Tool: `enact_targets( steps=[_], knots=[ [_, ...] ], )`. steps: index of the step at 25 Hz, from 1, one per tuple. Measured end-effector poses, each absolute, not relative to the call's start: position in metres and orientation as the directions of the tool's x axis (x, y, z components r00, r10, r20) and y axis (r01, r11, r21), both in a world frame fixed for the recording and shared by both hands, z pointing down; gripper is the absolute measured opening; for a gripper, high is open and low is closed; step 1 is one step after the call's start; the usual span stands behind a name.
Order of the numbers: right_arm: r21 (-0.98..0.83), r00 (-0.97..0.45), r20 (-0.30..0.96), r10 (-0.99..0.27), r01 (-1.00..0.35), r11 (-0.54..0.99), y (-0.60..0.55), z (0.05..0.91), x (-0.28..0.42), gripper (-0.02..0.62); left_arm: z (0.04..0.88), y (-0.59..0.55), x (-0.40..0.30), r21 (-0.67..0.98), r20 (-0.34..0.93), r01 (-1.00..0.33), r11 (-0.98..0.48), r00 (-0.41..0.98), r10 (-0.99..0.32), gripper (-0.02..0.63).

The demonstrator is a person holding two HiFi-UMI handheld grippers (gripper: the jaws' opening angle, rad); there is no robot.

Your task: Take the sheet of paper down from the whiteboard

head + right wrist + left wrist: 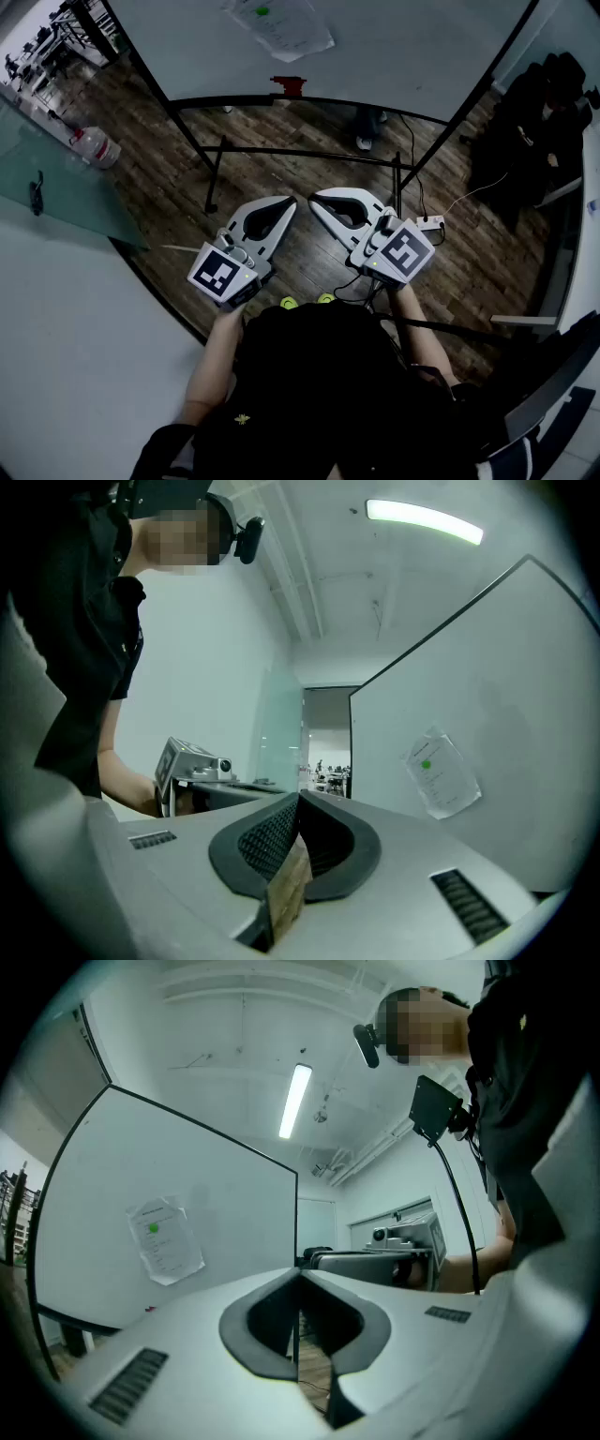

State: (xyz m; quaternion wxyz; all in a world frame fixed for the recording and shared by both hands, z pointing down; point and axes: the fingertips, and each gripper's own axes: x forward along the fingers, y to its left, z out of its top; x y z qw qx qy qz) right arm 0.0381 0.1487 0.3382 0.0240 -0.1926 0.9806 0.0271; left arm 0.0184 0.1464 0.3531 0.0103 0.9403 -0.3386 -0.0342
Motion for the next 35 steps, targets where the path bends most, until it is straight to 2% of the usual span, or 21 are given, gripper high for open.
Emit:
enact_targets(
  steps=[12,35],
  knots=[
    [0.013,-0.923,-0.111,-0.369,-0.373,0.928,0.143,0.328,0.044,0.023,0.352,0.141,0.019,0.031,-0.058,-0.651,-0.758,0.756,-0.652,0.015],
    [-0.004,-0.945,-0.083,-0.316,-0.317,0.948,0.14,0.334,0.067,0.024,0.352,0.137,0.054,0.011,-0.043,-0.694,-0.72,0.719,-0.693,0.015]
  ],
)
